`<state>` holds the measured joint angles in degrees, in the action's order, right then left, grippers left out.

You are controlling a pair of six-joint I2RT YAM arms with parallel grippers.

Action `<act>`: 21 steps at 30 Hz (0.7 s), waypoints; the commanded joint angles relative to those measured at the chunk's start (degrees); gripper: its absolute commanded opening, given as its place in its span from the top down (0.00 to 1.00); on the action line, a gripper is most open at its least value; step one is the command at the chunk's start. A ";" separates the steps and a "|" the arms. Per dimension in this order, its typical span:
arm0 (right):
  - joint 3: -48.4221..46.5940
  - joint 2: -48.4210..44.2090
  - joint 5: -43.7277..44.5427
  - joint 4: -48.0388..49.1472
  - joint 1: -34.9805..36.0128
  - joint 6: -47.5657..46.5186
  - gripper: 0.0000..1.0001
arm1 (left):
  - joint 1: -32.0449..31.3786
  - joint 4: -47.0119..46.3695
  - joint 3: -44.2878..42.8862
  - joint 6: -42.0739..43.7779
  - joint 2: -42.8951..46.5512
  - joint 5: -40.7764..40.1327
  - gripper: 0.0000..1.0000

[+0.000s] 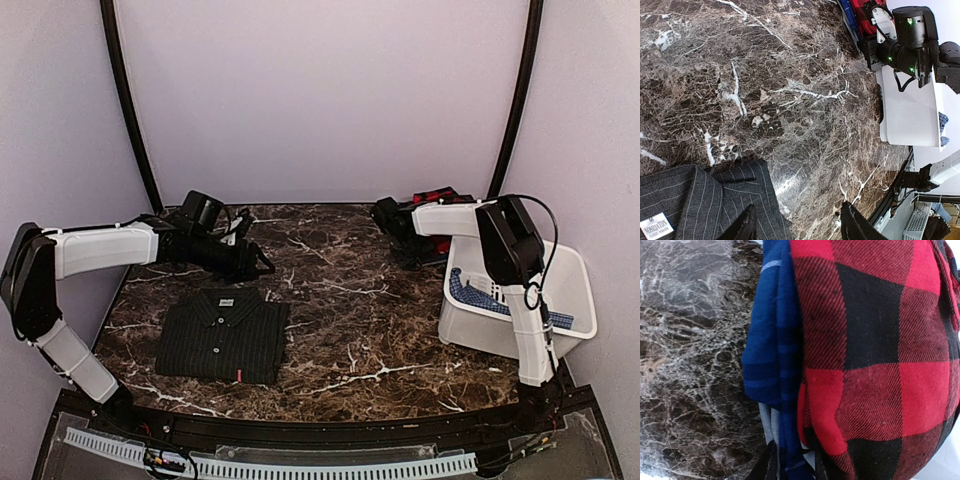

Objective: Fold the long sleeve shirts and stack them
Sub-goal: Move the square-folded shirt to the center of the board.

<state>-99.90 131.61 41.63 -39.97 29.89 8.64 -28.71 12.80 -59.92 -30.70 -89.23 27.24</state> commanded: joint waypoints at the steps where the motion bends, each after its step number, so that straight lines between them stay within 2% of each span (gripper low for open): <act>1: 0.76 1.25 2.54 1.14 -0.89 -0.41 0.84 | 0.49 -1.19 0.54 0.11 -0.04 1.19 0.45; 5: 0.59 1.59 0.93 1.18 -0.89 -0.56 1.00 | 0.65 -1.14 0.54 0.21 -0.16 1.25 0.45; 10: -0.18 1.21 -2.78 1.01 -0.80 -0.02 1.00 | 0.78 -0.95 0.96 0.27 -0.15 1.14 0.45; 21: -3.85 -2.10 -19.56 -0.57 3.90 3.86 1.00 | 0.94 -0.73 0.94 -0.01 0.02 0.62 0.45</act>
<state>-101.80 131.68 33.15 -39.90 30.11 9.58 -28.12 12.27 -59.81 -30.68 -89.62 27.62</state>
